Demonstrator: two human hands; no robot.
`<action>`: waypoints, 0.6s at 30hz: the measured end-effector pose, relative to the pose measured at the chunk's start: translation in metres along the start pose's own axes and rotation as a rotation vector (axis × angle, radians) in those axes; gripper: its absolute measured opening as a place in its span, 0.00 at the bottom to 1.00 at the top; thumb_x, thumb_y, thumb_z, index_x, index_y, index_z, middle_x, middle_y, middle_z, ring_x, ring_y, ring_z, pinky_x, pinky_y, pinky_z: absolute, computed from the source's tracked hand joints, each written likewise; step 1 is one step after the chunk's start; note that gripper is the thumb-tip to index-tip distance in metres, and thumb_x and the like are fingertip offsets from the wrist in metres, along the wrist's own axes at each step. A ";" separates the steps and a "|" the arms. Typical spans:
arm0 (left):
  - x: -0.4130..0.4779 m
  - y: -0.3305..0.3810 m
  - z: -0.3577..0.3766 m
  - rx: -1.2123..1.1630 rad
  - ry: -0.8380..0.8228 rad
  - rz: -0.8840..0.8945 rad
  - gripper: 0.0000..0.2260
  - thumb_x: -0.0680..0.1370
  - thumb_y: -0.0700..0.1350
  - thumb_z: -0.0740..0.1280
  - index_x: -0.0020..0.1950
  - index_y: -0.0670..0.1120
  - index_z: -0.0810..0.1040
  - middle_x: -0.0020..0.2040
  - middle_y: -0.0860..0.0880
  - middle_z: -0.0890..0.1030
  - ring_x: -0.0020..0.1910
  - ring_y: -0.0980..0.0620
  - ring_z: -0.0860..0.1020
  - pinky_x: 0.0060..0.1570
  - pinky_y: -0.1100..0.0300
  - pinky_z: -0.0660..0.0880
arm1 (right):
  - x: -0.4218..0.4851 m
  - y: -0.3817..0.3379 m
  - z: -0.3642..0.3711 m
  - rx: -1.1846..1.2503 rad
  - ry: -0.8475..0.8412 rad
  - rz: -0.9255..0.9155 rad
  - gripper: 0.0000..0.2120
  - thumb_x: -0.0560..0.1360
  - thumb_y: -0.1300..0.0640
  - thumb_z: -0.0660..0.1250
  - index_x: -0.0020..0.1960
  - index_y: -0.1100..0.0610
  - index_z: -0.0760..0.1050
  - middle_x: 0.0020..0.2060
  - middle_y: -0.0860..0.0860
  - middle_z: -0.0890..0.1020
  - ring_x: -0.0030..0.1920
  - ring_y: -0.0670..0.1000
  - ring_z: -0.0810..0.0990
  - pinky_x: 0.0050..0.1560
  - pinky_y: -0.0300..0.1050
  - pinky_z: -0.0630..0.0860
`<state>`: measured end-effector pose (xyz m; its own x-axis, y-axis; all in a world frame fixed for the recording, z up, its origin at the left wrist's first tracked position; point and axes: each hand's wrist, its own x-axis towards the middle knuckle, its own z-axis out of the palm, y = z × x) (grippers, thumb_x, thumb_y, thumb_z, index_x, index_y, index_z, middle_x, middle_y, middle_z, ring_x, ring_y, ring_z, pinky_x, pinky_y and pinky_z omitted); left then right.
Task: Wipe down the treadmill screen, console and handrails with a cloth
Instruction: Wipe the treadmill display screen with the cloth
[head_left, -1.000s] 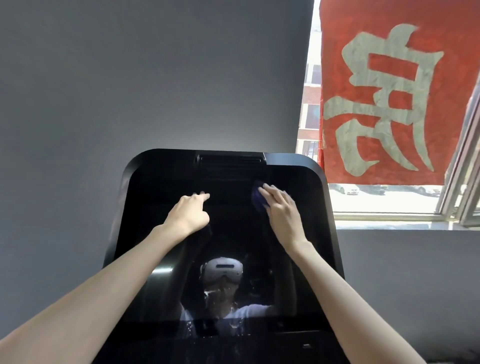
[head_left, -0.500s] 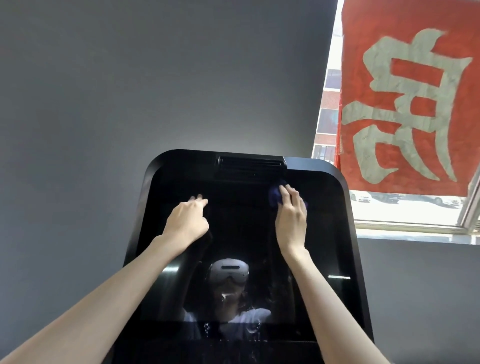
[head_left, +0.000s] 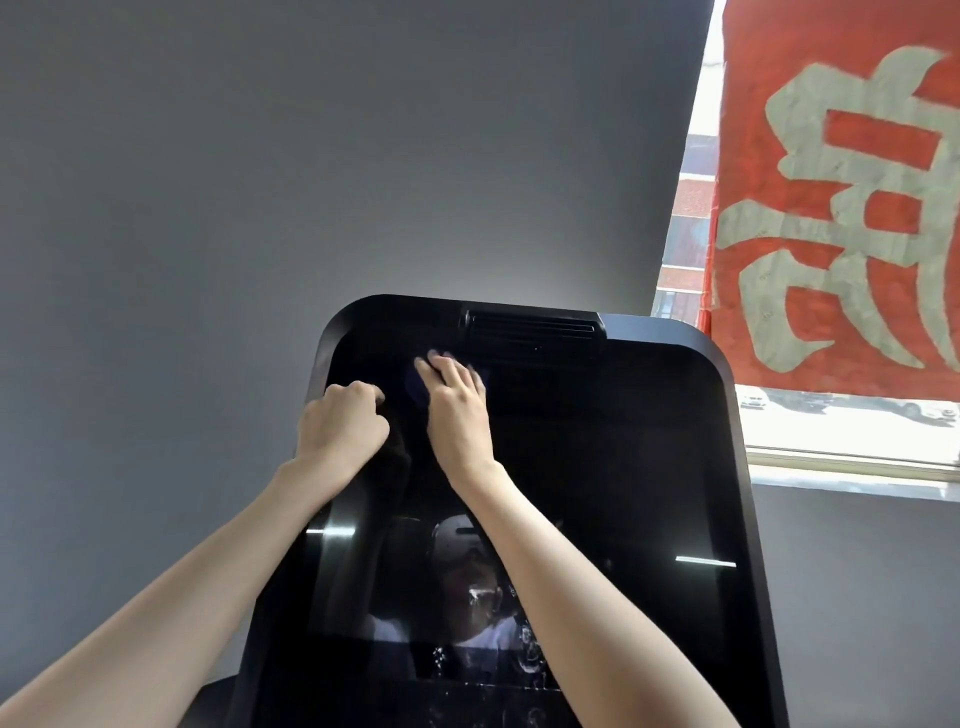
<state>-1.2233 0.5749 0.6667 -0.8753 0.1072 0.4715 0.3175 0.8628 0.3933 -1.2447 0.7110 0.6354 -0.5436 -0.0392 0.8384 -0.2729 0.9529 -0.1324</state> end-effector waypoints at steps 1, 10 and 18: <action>-0.001 -0.004 -0.001 0.005 0.012 -0.009 0.22 0.73 0.33 0.59 0.65 0.47 0.76 0.59 0.43 0.80 0.58 0.41 0.77 0.55 0.52 0.75 | 0.002 -0.002 0.002 0.005 -0.026 -0.030 0.26 0.71 0.74 0.62 0.68 0.61 0.69 0.66 0.57 0.72 0.70 0.56 0.67 0.72 0.54 0.59; -0.020 -0.002 -0.004 0.136 -0.028 -0.030 0.12 0.73 0.34 0.58 0.49 0.42 0.80 0.48 0.43 0.80 0.47 0.43 0.77 0.43 0.55 0.71 | 0.011 -0.034 0.023 0.048 -0.287 -0.190 0.24 0.79 0.62 0.59 0.74 0.55 0.62 0.75 0.51 0.58 0.76 0.52 0.52 0.74 0.48 0.45; -0.037 0.003 0.005 0.074 -0.079 0.019 0.18 0.74 0.35 0.60 0.57 0.49 0.81 0.55 0.47 0.82 0.56 0.46 0.78 0.54 0.56 0.74 | -0.041 0.034 -0.022 -0.003 -0.052 -0.172 0.30 0.67 0.74 0.65 0.67 0.58 0.71 0.68 0.54 0.71 0.70 0.54 0.68 0.69 0.53 0.65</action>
<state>-1.1917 0.5760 0.6468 -0.8961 0.1601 0.4140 0.3093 0.8942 0.3238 -1.2148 0.7517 0.6083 -0.5291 -0.2172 0.8203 -0.3629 0.9317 0.0126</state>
